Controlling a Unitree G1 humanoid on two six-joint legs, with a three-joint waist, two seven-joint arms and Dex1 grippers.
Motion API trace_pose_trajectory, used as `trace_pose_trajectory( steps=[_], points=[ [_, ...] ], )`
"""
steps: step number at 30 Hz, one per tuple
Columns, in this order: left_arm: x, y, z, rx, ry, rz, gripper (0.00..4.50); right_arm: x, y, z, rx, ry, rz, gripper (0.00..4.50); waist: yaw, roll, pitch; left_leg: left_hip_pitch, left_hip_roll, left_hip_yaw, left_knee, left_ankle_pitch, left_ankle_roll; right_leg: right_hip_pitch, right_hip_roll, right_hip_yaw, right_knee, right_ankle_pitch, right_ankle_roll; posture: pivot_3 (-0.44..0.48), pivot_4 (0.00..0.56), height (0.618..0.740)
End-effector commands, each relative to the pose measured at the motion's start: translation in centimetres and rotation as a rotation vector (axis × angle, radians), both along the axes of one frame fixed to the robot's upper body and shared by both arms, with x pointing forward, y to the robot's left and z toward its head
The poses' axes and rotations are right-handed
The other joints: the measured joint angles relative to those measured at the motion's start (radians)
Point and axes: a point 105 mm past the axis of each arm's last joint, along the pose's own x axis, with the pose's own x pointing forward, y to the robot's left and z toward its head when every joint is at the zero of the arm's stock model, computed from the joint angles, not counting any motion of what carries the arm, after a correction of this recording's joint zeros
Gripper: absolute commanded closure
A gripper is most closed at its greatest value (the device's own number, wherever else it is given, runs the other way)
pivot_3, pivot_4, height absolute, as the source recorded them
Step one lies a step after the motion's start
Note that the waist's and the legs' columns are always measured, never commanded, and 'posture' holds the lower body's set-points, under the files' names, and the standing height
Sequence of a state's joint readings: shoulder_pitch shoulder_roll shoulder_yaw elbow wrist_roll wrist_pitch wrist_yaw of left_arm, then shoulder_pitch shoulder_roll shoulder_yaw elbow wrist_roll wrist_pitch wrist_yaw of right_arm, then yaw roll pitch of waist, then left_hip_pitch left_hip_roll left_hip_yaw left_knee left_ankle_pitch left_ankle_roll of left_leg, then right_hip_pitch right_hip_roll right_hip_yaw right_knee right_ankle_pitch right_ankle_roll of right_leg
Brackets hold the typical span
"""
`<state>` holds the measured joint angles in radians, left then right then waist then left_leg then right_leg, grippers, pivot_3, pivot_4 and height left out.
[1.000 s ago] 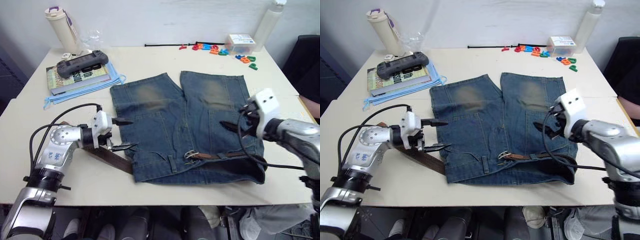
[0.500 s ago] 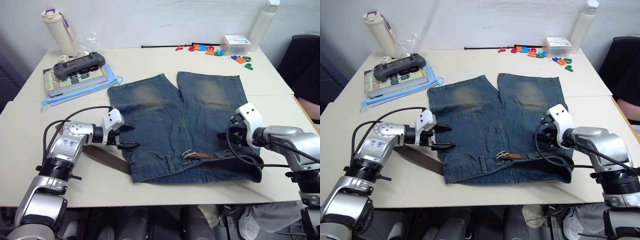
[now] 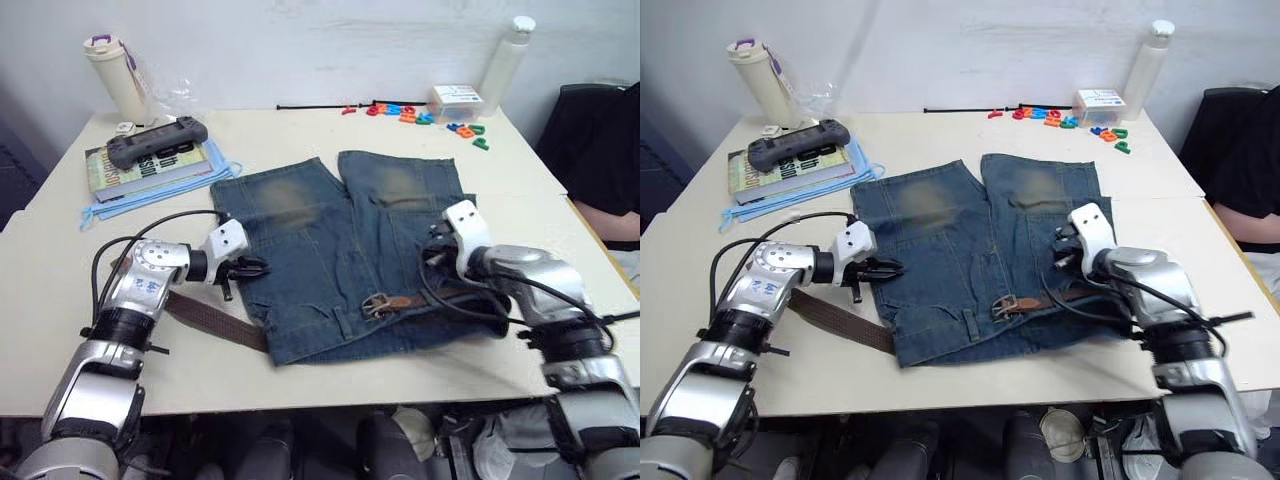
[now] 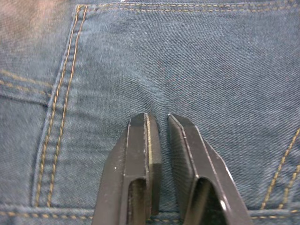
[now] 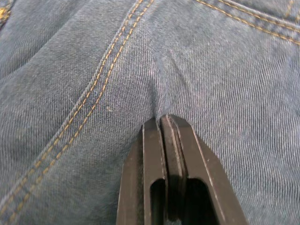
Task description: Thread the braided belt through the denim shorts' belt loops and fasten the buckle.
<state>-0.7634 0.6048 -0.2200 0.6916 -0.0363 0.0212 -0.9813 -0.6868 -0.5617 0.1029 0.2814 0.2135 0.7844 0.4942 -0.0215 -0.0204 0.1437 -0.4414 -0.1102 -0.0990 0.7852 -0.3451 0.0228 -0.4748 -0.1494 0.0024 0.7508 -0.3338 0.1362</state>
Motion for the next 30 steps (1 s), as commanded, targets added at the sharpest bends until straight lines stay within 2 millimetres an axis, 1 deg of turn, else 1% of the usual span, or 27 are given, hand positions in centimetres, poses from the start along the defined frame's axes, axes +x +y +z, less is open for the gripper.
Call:
trace_pose_trajectory(
  steps=[1,2,4,6,9,10,12,13,15,18,20,21,22,23,24,25,26,27,28,29,30],
  points=[
    [1.9,2.6,-2.4,0.189,-0.047,0.146,3.63,2.0,0.0,0.0,-0.034,-0.072,-0.066,4.50,-0.003,0.000,0.000,0.000,0.000,0.000,0.000,0.000,0.000,0.000,0.000,0.000,0.000,0.000,0.000,0.000,0.150,0.654],
    [2.4,2.9,-2.1,0.205,-0.071,0.169,3.63,2.5,0.1,0.1,-0.047,-0.088,-0.076,4.50,-0.006,0.000,0.000,0.000,0.000,0.000,0.000,0.000,0.000,0.000,0.000,0.000,0.001,0.000,0.001,0.000,0.150,0.654],
    [3.9,3.9,-1.1,0.294,-0.169,0.238,3.63,3.8,0.2,1.0,-0.034,-0.137,-0.122,4.50,-0.009,0.000,0.000,-0.001,-0.001,0.000,0.000,0.000,0.000,-0.003,0.001,0.001,0.003,0.000,0.001,0.000,0.150,0.654],
    [5.0,4.7,0.0,0.335,-0.230,0.303,3.63,4.8,0.2,1.6,-0.024,-0.163,-0.165,4.50,-0.010,0.000,0.000,-0.002,-0.001,0.001,0.001,0.000,-0.001,-0.007,0.000,0.002,0.008,-0.001,0.000,0.000,0.150,0.654],
    [5.7,5.2,1.0,0.357,-0.279,0.352,3.63,5.7,0.2,2.4,-0.025,-0.190,-0.190,4.50,-0.012,0.000,0.000,-0.005,-0.001,0.002,0.001,0.001,-0.003,-0.011,0.001,0.002,0.011,-0.001,0.000,0.000,0.150,0.654],
    [5.8,5.2,1.1,0.352,-0.281,0.355,3.63,5.8,0.3,2.5,-0.024,-0.196,-0.190,4.50,-0.012,0.000,0.000,-0.006,-0.001,0.002,0.001,0.001,-0.003,-0.013,0.001,0.002,0.012,-0.001,-0.001,0.000,0.150,0.654],
    [6.0,5.0,1.6,0.338,-0.305,0.363,3.63,6.0,0.5,2.7,-0.021,-0.198,-0.185,4.50,-0.010,0.000,0.000,-0.020,-0.002,0.002,0.004,0.003,-0.006,-0.029,0.001,0.002,0.017,-0.001,-0.001,0.000,0.150,0.654],
    [6.1,4.9,1.7,0.336,-0.314,0.366,3.63,6.1,0.6,2.7,-0.021,-0.198,-0.184,4.50,-0.009,0.000,0.000,-0.025,-0.003,0.002,0.004,0.008,-0.012,-0.033,0.000,0.002,0.019,-0.001,-0.001,0.000,0.150,0.654],
    [6.2,4.9,1.9,0.346,-0.342,0.356,3.63,6.1,0.8,2.7,-0.016,-0.193,-0.169,4.50,-0.009,0.000,0.000,-0.033,-0.003,0.002,0.006,0.010,-0.014,-0.041,0.000,0.002,0.021,-0.001,-0.001,0.000,0.150,0.654],
    [6.3,4.9,2.2,0.305,-0.352,0.377,3.63,5.9,1.1,2.8,-0.009,-0.188,-0.153,4.50,-0.010,0.000,0.000,-0.034,-0.004,0.002,0.006,0.010,-0.014,-0.042,0.000,0.002,0.022,-0.001,-0.001,0.000,0.150,0.654],
    [6.3,4.5,2.6,0.270,-0.362,0.365,3.63,5.6,1.4,3.1,0.010,-0.190,-0.139,4.50,-0.010,0.000,0.000,-0.034,-0.004,0.001,0.006,0.010,-0.014,-0.042,0.000,0.002,0.022,-0.001,-0.001,0.000,0.150,0.654],
    [6.4,4.2,3.1,0.226,-0.366,0.366,3.63,5.5,1.6,3.6,0.022,-0.201,-0.132,4.50,-0.011,0.000,0.000,-0.034,-0.004,0.001,0.006,0.010,-0.014,-0.042,0.000,0.002,0.022,-0.001,-0.001,0.000,0.150,0.654],
    [6.4,4.1,3.5,0.194,-0.368,0.367,3.09,5.4,1.6,3.9,0.030,-0.209,-0.128,4.50,-0.011,0.000,0.000,-0.035,-0.004,0.001,0.005,0.010,-0.014,-0.042,0.000,0.002,0.021,-0.001,-0.001,0.000,0.150,0.654],
    [6.4,4.0,3.7,0.174,-0.369,0.370,2.92,5.3,1.7,4.1,0.034,-0.213,-0.127,4.50,-0.011,0.000,0.001,-0.036,-0.003,0.001,0.005,0.010,-0.014,-0.043,0.000,0.002,0.021,-0.001,-0.001,0.000,0.150,0.654],
    [6.5,3.8,4.4,0.131,-0.375,0.372,2.45,5.0,1.8,4.8,0.050,-0.233,-0.119,4.17,-0.010,0.000,0.001,-0.036,-0.003,0.001,0.005,0.010,-0.014,-0.044,0.000,0.002,0.021,-0.001,-0.001,0.000,0.150,0.654],
    [6.5,3.8,4.8,0.105,-0.379,0.372,2.03,4.8,1.9,5.4,0.061,-0.245,-0.114,3.78,-0.010,0.000,0.001,-0.037,-0.004,0.001,0.005,0.010,-0.014,-0.044,0.000,0.002,0.021,-0.001,-0.001,0.000,0.150,0.654],
    [6.5,3.5,5.7,0.050,-0.389,0.362,1.70,4.4,2.1,6.3,0.082,-0.264,-0.103,3.51,-0.009,0.000,0.001,-0.038,-0.004,0.000,0.005,0.010,-0.014,-0.045,0.000,0.002,0.020,-0.001,-0.001,0.000,0.150,0.654],
    [6.4,3.4,6.3,0.012,-0.396,0.354,1.18,4.0,2.2,6.9,0.095,-0.276,-0.095,2.96,-0.009,0.000,0.001,-0.040,-0.004,0.000,0.005,0.010,-0.014,-0.047,0.000,0.002,0.020,-0.001,-0.001,0.000,0.150,0.654],
    [6.3,3.3,6.6,-0.009,-0.399,0.347,0.77,3.8,2.2,7.2,0.102,-0.281,-0.092,2.52,-0.010,0.000,0.001,-0.043,-0.004,0.000,0.006,0.010,-0.014,-0.050,0.000,0.002,0.020,-0.001,-0.001,0.000,0.150,0.654],
    [6.1,3.3,7.8,-0.083,-0.409,0.345,0.27,3.1,2.3,8.3,0.113,-0.308,-0.081,1.85,-0.010,0.000,0.001,-0.050,-0.004,0.000,0.007,0.011,-0.014,-0.056,0.000,0.002,0.021,-0.001,-0.001,0.000,0.150,0.654],
    [5.8,3.2,9.0,-0.158,-0.415,0.331,0.27,2.4,2.5,9.4,0.126,-0.334,-0.063,1.53,-0.009,0.000,0.001,-0.052,-0.004,0.000,0.007,0.012,-0.014,-0.058,-0.001,0.002,0.023,-0.001,-0.001,0.000,0.150,0.654]
  ],
)
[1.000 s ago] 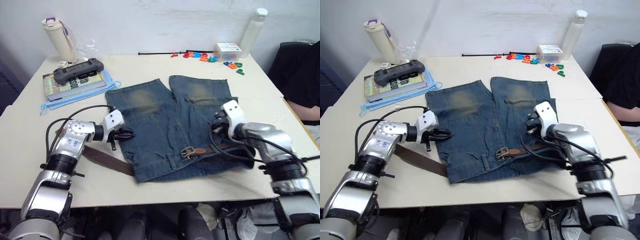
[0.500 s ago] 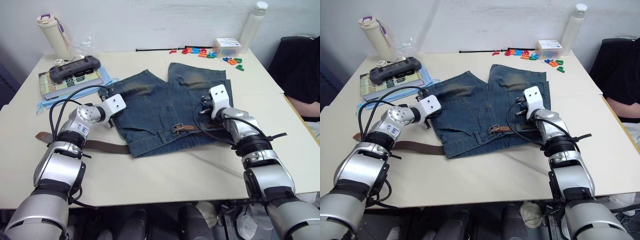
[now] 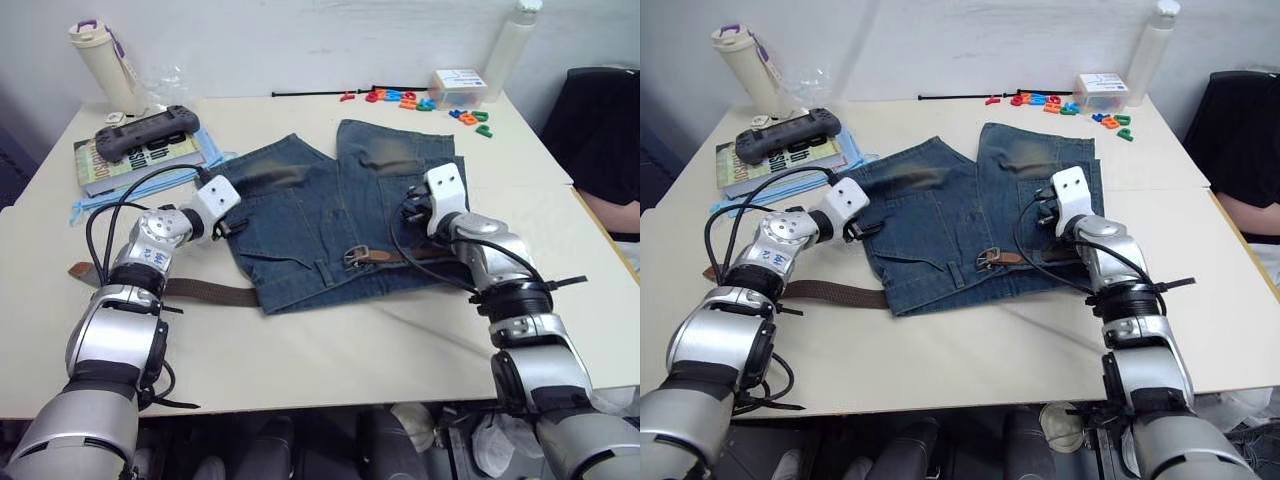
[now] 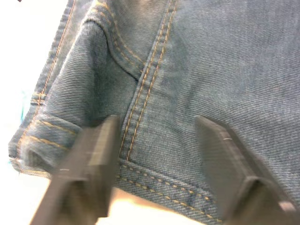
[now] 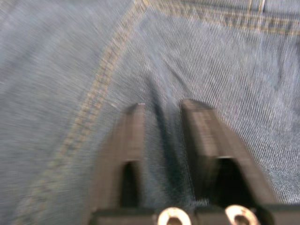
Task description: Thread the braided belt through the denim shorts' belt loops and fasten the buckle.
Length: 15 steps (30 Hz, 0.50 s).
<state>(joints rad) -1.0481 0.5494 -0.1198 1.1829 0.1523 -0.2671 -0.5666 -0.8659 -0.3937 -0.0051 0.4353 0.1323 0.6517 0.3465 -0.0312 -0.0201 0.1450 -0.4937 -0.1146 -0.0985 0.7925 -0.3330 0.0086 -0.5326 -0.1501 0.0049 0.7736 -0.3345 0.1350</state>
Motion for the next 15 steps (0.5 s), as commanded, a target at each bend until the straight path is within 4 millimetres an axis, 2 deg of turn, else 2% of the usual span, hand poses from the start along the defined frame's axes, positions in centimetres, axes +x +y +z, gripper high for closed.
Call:
trace_pose_trajectory(
  steps=[1,3,4,7,9,12,15],
  points=[
    [-1.0,-0.3,5.1,-0.232,-0.109,-0.080,0.27,-2.3,0.2,5.4,0.034,-0.140,0.051,1.07,0.000,0.001,0.001,0.000,0.000,0.000,0.000,0.000,0.000,0.000,0.000,0.000,0.000,0.000,0.000,0.000,0.150,0.654],
    [-2.2,-0.1,6.4,-0.313,-0.122,-0.104,0.27,-3.7,0.6,6.6,0.042,-0.164,0.087,0.13,-0.002,0.001,0.001,-0.002,0.001,-0.002,0.000,0.000,0.000,-0.001,0.000,0.001,0.000,0.000,0.000,0.000,0.150,0.654],
    [-2.7,0.0,6.8,-0.339,-0.121,-0.107,0.27,-4.3,0.9,6.9,0.045,-0.171,0.103,0.05,-0.005,0.002,0.001,-0.002,0.001,-0.002,-0.001,0.000,0.000,-0.001,0.000,0.001,-0.001,0.000,0.000,0.000,0.150,0.654],
    [-6.5,0.5,9.5,-0.590,-0.129,-0.148,0.27,-7.6,2.8,8.6,0.049,-0.241,0.254,0.05,-0.010,0.002,0.001,-0.001,0.001,-0.002,-0.004,0.000,0.000,-0.001,0.001,0.002,-0.006,0.000,0.000,0.000,0.150,0.654],
    [-9.0,1.2,10.3,-0.751,-0.090,-0.160,0.27,-9.8,3.9,8.9,0.038,-0.282,0.356,0.05,-0.016,0.002,0.001,-0.001,0.001,-0.003,-0.005,0.000,0.001,0.000,0.001,0.002,-0.006,0.000,0.000,0.000,0.150,0.654],
    [-11.8,2.4,9.8,-0.937,-0.003,-0.121,0.27,-12.7,5.1,8.6,0.053,-0.301,0.483,0.05,-0.017,0.002,0.001,0.002,0.001,-0.003,-0.005,0.000,0.001,0.002,0.001,0.002,-0.009,0.000,0.000,0.000,0.150,0.654],
    [-14.8,4.8,7.2,-1.044,0.066,0.021,0.27,-14.4,4.9,7.2,0.049,-0.272,0.516,0.05,-0.014,0.002,0.002,0.006,0.001,-0.003,-0.004,0.000,0.001,0.005,0.001,0.002,-0.008,0.000,-0.001,0.000,0.150,0.654]
  ],
)
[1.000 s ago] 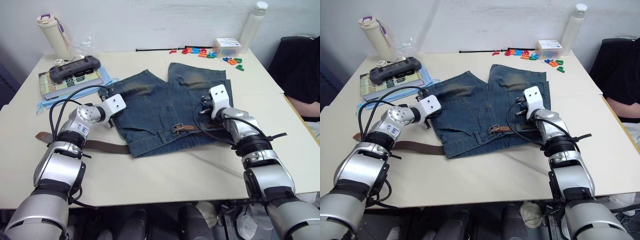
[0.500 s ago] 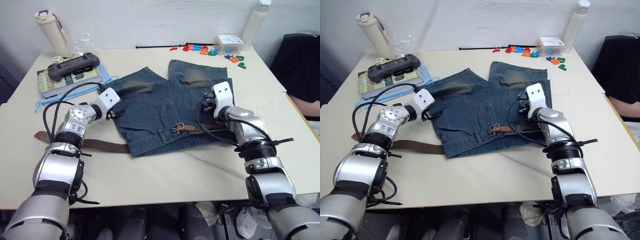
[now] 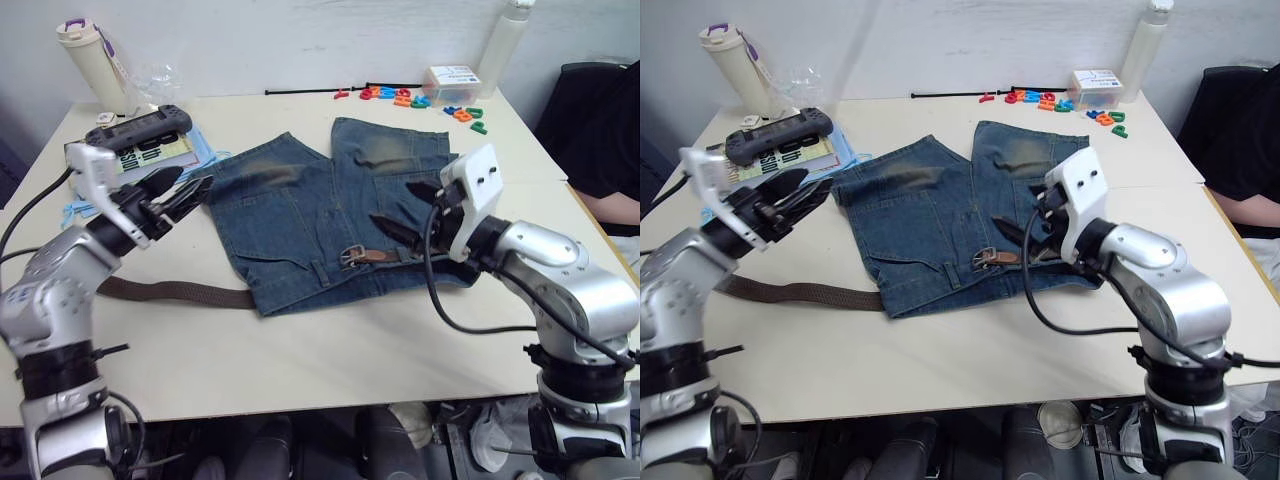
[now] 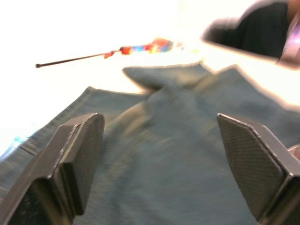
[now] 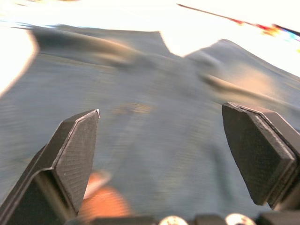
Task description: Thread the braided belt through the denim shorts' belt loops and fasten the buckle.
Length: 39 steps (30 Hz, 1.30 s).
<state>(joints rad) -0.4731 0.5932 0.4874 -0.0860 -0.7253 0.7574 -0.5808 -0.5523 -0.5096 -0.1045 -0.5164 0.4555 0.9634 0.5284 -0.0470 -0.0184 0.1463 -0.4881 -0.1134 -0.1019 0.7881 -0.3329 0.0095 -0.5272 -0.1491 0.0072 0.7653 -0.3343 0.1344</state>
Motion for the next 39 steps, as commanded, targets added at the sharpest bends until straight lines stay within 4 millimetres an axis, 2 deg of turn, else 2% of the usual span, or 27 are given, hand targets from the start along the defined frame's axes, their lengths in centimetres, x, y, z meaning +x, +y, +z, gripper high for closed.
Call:
trace_pose_trajectory(
  steps=[1,2,3,6,7,10,14,18,24,32,39],
  points=[
    [-4.3,3.0,-1.6,-0.151,0.109,0.108,0.27,-2.8,-0.1,0.2,-0.015,-0.042,0.054,0.05,0.004,0.001,0.001,0.005,0.000,0.000,-0.001,0.000,0.001,0.005,0.000,0.000,-0.001,0.000,0.000,0.000,0.150,0.654],
    [-4.9,3.5,-1.9,-0.176,0.125,0.132,0.27,-3.0,-0.1,0.0,-0.020,-0.039,0.058,0.05,0.008,0.001,0.002,0.013,0.001,0.000,-0.003,-0.003,0.003,0.013,0.000,0.000,-0.004,-0.001,-0.001,0.000,0.150,0.654],
    [-5.9,4.5,-2.6,-0.214,0.155,0.181,0.27,-3.3,0.1,-0.3,-0.024,-0.033,0.064,0.05,0.014,0.000,0.003,0.015,0.002,0.000,-0.003,-0.006,0.008,0.015,0.000,0.000,-0.004,-0.002,-0.002,0.000,0.150,0.654],
    [-8.3,6.9,-4.3,-0.333,0.230,0.285,0.27,-4.0,0.9,-0.8,-0.033,-0.019,0.086,0.05,0.025,-0.002,0.004,0.014,0.003,0.000,-0.002,-0.007,0.007,0.014,0.001,-0.001,-0.003,-0.001,-0.003,0.000,0.150,0.654],
    [-8.7,7.3,-4.4,-0.357,0.242,0.299,0.27,-4.1,1.1,-0.9,-0.035,-0.018,0.090,0.05,0.029,-0.002,0.004,0.014,0.003,0.000,-0.002,-0.008,0.006,0.014,0.001,-0.001,-0.003,-0.001,-0.003,0.000,0.150,0.654],
    [-11.2,8.7,-6.9,-0.447,0.346,0.389,0.27,-4.6,1.9,-0.6,-0.020,-0.019,0.119,0.05,0.038,-0.002,0.004,0.014,0.003,0.000,-0.001,-0.008,0.006,0.014,0.000,-0.001,-0.004,-0.002,-0.003,0.000,0.150,0.654],
    [-12.7,7.8,-8.6,-0.491,0.448,0.382,0.27,-4.6,2.5,-0.6,-0.019,-0.018,0.132,0.05,0.050,-0.003,0.004,0.013,0.003,0.000,-0.001,-0.011,0.007,0.015,0.000,-0.001,-0.006,-0.002,-0.004,0.000,0.150,0.654],
    [-13.3,4.8,-11.6,-0.474,0.621,0.302,0.27,-4.5,3.3,-0.8,-0.033,-0.020,0.147,0.05,0.043,-0.003,0.004,0.014,0.005,0.001,-0.001,-0.013,0.007,0.015,0.000,-0.001,-0.006,-0.004,-0.007,0.000,0.150,0.654],
    [-10.1,4.1,-13.4,-0.587,0.701,0.365,0.27,-4.7,4.0,-0.8,-0.044,-0.032,0.148,0.05,0.055,-0.002,0.005,0.014,0.006,0.000,-0.001,-0.013,0.005,0.013,0.001,-0.003,-0.004,-0.007,-0.013,0.000,0.150,0.654],
    [-6.4,5.2,-13.4,-0.827,0.684,0.471,0.27,-4.4,3.6,-0.5,-0.052,-0.054,0.112,0.05,0.074,-0.001,0.004,0.014,0.005,0.000,-0.001,-0.013,0.005,0.014,0.001,-0.002,-0.004,-0.005,-0.009,0.000,0.150,0.654],
    [-4.6,4.6,-14.0,-0.937,0.726,0.519,0.27,-4.0,3.2,0.3,-0.060,-0.090,0.085,0.05,0.074,0.000,0.003,0.014,0.005,0.000,-0.001,-0.013,0.005,0.014,0.001,-0.002,-0.004,-0.004,-0.008,0.000,0.150,0.654]
  ],
)
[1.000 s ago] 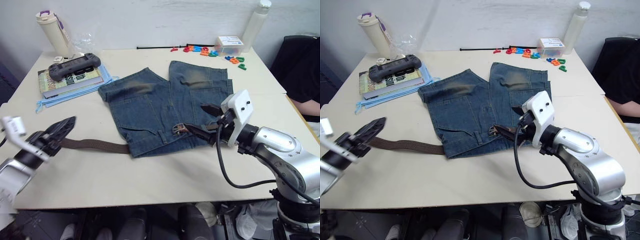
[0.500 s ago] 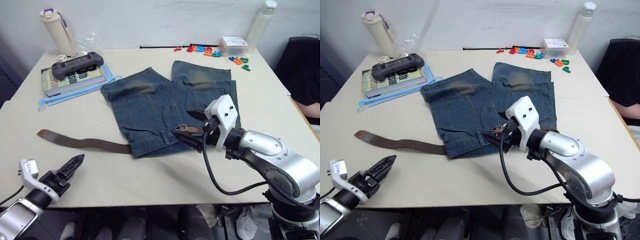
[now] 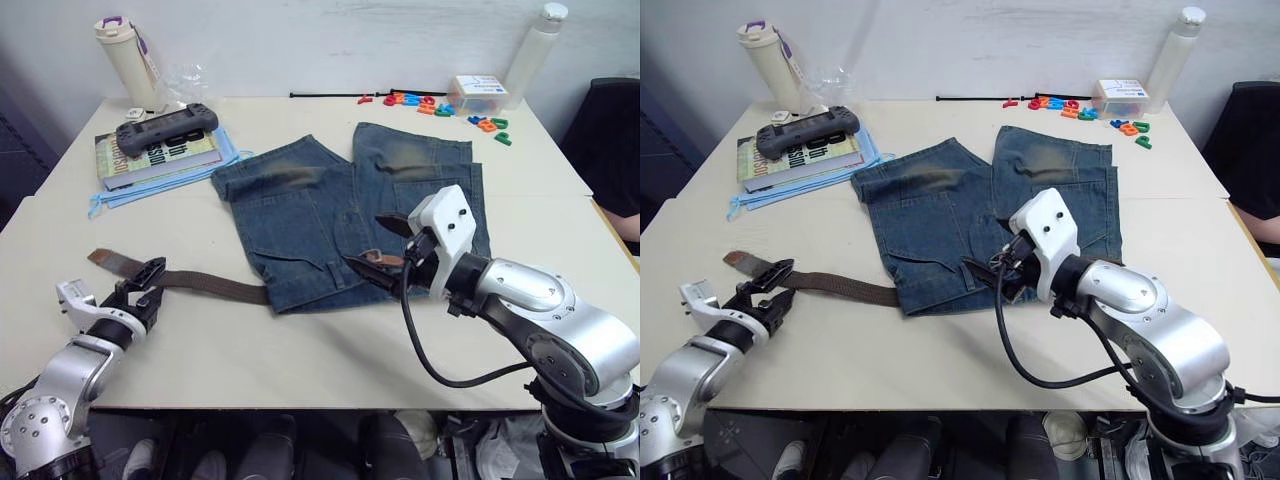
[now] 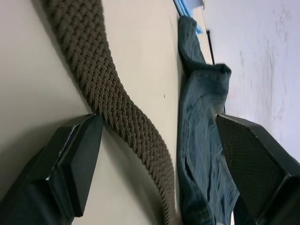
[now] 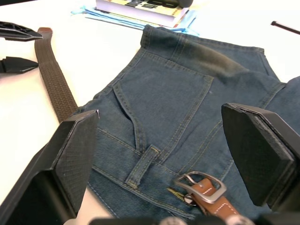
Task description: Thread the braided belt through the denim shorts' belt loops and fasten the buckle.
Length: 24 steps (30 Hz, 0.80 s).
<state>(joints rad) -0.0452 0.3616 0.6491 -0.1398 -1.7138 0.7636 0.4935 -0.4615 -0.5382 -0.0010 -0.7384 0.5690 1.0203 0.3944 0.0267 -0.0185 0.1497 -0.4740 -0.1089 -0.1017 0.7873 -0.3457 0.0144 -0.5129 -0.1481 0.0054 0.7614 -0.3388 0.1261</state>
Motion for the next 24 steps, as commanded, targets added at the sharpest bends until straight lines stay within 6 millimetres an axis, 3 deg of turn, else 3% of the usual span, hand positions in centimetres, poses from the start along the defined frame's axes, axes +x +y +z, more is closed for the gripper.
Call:
trace_pose_trajectory(
  steps=[1,6,9,16,19,24],
  points=[
    [0.3,-0.1,-1.7,-0.062,0.081,0.045,0.27,-0.2,0.0,1.9,0.009,-0.093,-0.003,0.05,0.001,0.001,0.000,0.000,0.000,0.000,0.000,0.000,0.000,0.000,0.000,0.000,0.000,0.000,0.000,0.000,0.150,0.654],
    [0.7,-0.5,-1.4,-0.116,0.081,0.071,0.27,-0.1,-0.2,1.9,0.008,-0.098,-0.016,0.05,0.001,0.001,-0.001,0.000,0.000,0.000,0.000,0.000,0.000,0.001,0.000,0.000,0.000,0.000,0.000,0.000,0.150,0.654],
    [0.9,-1.7,-0.6,-0.144,0.064,0.012,0.27,-0.1,-0.2,2.0,0.012,-0.103,-0.018,0.05,0.002,0.001,-0.001,0.000,0.000,0.000,0.000,0.000,0.000,0.001,0.000,0.000,0.000,0.000,0.000,0.000,0.150,0.654],
    [-0.8,-3.7,0.0,-0.118,0.097,-0.107,0.27,-0.1,-0.3,2.3,0.012,-0.113,-0.027,0.05,0.003,0.001,0.000,0.000,-0.001,0.000,0.000,0.001,-0.001,0.001,0.000,0.000,-0.003,0.000,0.000,0.000,0.150,0.654],
    [-0.5,-3.1,0.2,-0.133,0.088,-0.080,0.27,-0.1,-0.2,2.3,0.014,-0.113,-0.027,0.05,0.003,0.001,0.000,0.000,-0.001,0.000,0.000,0.001,-0.001,0.001,0.000,0.000,-0.003,0.000,0.000,0.000,0.150,0.654],
    [1.8,-0.7,-0.1,-0.189,0.070,0.029,0.27,-0.2,-0.1,2.1,0.013,-0.110,-0.029,0.05,0.010,0.001,0.000,0.000,-0.001,0.000,0.000,0.000,0.000,0.001,0.000,0.000,-0.003,-0.001,-0.002,0.000,0.150,0.654]
  ],
)
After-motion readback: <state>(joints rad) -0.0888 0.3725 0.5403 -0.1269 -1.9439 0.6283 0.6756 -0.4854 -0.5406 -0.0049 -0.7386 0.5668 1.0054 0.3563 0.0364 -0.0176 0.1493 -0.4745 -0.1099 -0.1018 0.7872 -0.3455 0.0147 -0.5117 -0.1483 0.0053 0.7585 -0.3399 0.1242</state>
